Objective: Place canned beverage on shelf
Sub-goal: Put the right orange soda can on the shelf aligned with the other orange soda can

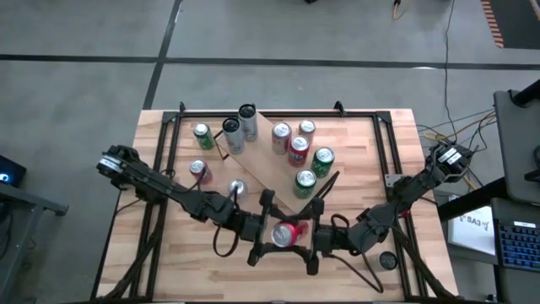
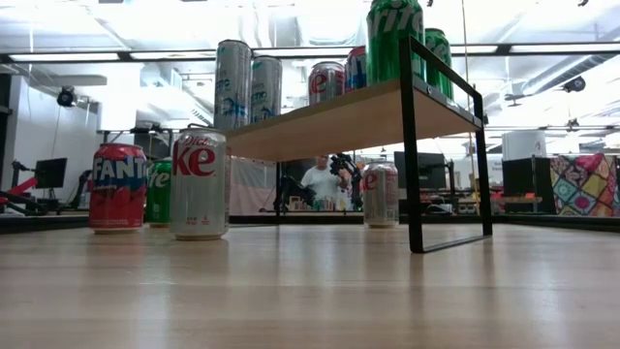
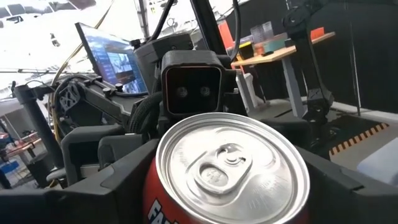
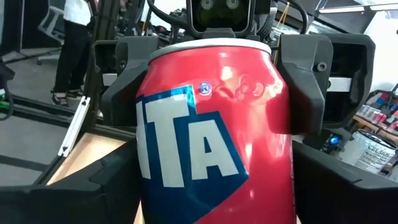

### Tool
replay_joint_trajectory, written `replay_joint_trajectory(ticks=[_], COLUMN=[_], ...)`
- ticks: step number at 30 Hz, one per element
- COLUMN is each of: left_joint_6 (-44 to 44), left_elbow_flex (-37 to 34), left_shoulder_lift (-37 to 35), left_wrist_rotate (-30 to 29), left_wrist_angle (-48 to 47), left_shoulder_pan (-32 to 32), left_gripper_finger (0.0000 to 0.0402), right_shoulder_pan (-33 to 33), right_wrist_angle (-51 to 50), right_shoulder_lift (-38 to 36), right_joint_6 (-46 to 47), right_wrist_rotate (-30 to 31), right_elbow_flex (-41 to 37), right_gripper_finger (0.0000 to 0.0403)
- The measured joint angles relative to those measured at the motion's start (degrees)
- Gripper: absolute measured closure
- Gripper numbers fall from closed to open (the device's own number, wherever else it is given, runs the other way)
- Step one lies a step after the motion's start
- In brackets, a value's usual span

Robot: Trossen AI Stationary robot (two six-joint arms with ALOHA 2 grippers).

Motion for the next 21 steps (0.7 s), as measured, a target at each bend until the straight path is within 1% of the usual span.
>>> replay_joint_trajectory(ticks=[6, 11, 13, 15, 19, 21], left_joint_6=[-2.0, -2.0, -1.8, -0.9, -0.1, 0.5], left_elbow_flex=[0.0, 0.0, 0.0, 0.0, 0.0, 0.0], left_shoulder_lift=[-2.0, -5.5, -7.7, -10.0, -14.2, -16.3], left_wrist_rotate=[-0.5, -0.4, -0.8, -1.3, -1.3, -1.3], left_wrist_angle=[-2.4, -8.2, -12.0, -15.4, -23.1, -27.1], left_shoulder_pan=[0.1, 0.0, 0.1, 0.3, 1.5, 2.7], left_gripper_finger=[0.0121, 0.0121, 0.0121, 0.0121, 0.0121, 0.0121], right_shoulder_pan=[0.0, 0.2, 0.3, 0.4, 0.3, 0.2], right_wrist_angle=[-0.2, -5.6, -10.3, -17.5, -32.5, -38.4], right_shoulder_lift=[-0.1, -0.4, -0.9, -1.6, -3.5, -4.5], right_joint_6=[0.3, -0.4, 0.5, 2.7, 9.7, 12.3], right_wrist_rotate=[0.4, 1.3, 3.1, 4.8, 5.1, 5.0], right_elbow_flex=[0.9, 3.8, 5.8, 8.3, 13.9, 17.0], right_gripper_finger=[0.0044, 0.0037, 0.0036, 0.0036, 0.0035, 0.0035])
